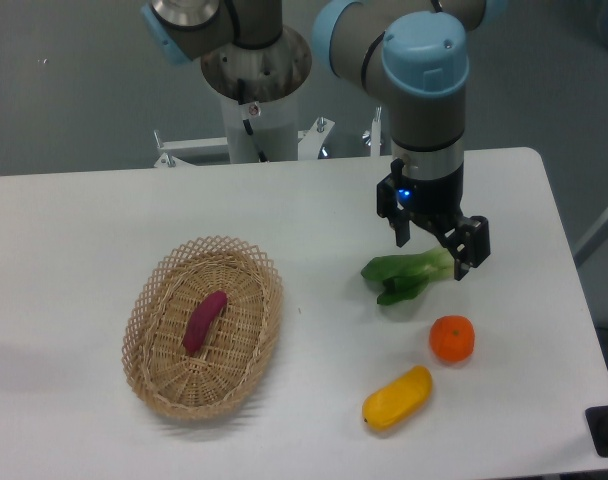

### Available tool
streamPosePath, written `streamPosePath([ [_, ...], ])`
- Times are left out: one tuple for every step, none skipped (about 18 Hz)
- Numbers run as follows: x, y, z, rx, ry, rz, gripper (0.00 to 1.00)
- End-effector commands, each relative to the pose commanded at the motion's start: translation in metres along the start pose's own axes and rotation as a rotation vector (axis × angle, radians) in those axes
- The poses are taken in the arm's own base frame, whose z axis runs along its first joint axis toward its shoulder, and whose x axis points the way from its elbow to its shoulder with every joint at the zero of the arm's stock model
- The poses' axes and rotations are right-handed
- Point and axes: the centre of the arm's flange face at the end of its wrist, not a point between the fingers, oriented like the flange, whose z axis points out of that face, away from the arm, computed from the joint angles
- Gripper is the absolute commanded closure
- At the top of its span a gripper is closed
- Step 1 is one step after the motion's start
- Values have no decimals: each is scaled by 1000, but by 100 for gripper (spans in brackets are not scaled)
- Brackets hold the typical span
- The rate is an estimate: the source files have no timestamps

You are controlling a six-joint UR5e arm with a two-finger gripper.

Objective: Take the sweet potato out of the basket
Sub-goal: 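Move the open gripper from beside the bok choy toward the wicker basket, then lower the gripper into the basket and close on the purple sweet potato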

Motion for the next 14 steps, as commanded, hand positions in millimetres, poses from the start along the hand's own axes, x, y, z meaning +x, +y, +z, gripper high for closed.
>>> streamPosePath([
  [9,-12,1,9,9,-35,0],
  [15,-23,2,13,14,-90,0],
  [22,-35,2,17,18,-156,0],
  [31,-51,1,23,23,-217,0],
  [42,-69,0,29,27,-267,0],
  [51,-82,1,33,37,-305,0],
  [63,-94,3,35,50,-324,0],
  [80,-107,11,27,70,-336,0],
  [94,-114,17,22,82,-350,0],
  [105,-122,21,27,86,-346,0],
  [123,-133,28,28,99,-322,0],
  [142,-146,36,30,107,-300,0],
  [157,-158,49,29,118,-292,0],
  [167,-166,58,30,122,-305,0],
])
